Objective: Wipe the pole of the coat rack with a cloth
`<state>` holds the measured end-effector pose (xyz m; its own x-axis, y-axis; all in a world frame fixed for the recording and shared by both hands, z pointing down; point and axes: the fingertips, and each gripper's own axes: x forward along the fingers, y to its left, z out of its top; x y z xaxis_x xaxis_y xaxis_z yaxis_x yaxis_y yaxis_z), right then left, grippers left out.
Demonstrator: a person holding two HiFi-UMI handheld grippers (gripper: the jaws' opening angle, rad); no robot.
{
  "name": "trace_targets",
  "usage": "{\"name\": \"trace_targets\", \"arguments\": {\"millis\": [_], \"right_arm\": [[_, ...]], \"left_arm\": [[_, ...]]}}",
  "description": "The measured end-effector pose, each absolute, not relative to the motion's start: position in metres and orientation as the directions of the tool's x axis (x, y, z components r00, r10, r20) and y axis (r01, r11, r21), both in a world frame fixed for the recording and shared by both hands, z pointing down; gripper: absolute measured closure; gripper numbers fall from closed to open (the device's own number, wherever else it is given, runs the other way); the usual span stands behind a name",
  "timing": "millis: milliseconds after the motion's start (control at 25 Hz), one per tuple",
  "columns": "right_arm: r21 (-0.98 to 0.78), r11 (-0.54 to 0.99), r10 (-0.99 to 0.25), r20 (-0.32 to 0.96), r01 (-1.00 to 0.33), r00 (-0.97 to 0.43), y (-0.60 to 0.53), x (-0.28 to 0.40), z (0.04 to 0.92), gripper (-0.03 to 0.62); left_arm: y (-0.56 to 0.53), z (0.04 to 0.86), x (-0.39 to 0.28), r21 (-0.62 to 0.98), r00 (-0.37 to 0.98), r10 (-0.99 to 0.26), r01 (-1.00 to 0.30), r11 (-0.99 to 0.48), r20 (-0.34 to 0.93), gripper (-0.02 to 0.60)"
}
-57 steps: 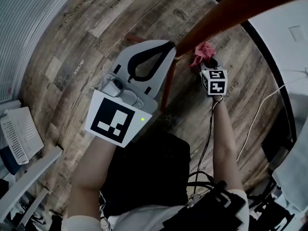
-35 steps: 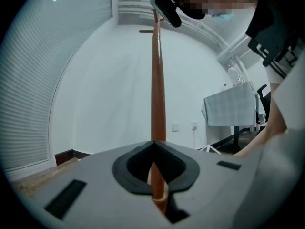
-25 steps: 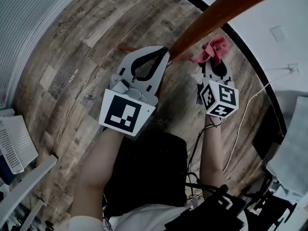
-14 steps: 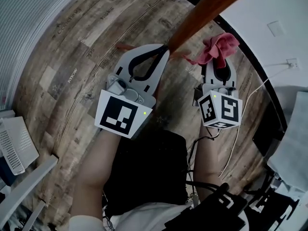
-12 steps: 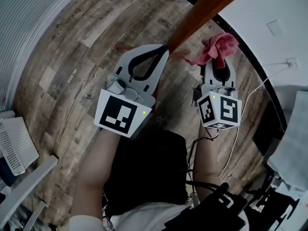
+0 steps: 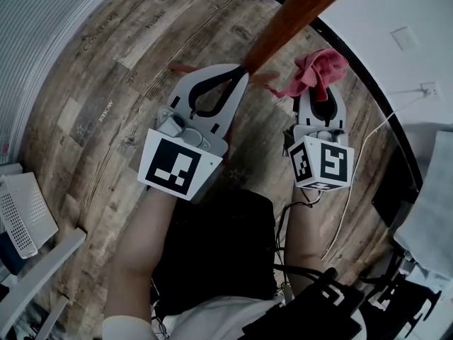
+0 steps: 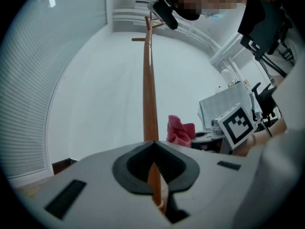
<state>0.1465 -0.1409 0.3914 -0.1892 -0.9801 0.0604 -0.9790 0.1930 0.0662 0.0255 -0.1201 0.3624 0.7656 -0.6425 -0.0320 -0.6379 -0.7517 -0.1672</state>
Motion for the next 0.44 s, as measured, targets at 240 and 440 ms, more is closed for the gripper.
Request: {"name": "trace_targets", "arguments": {"millis": [240,440], "right_arm": [[0.089,0.198,-0.979,0.068,-0.976,-0.193,-0.1409,0.1448,0.3938,0.505],[0.09,0.209,-0.976,0.075,-0.974,-0.203,-0.1434,0.1416,0.3985,0.505]], "left_arm": [[-0.1206,0.3646,0.0259,-0.165,0.769,-0.639,-0.633,-0.756,-0.025,0.568],[-0.1224,0.3668,0.026,-0.159,0.773,-0.634,-0.63,-0.76,-0.025,0.568]]}}
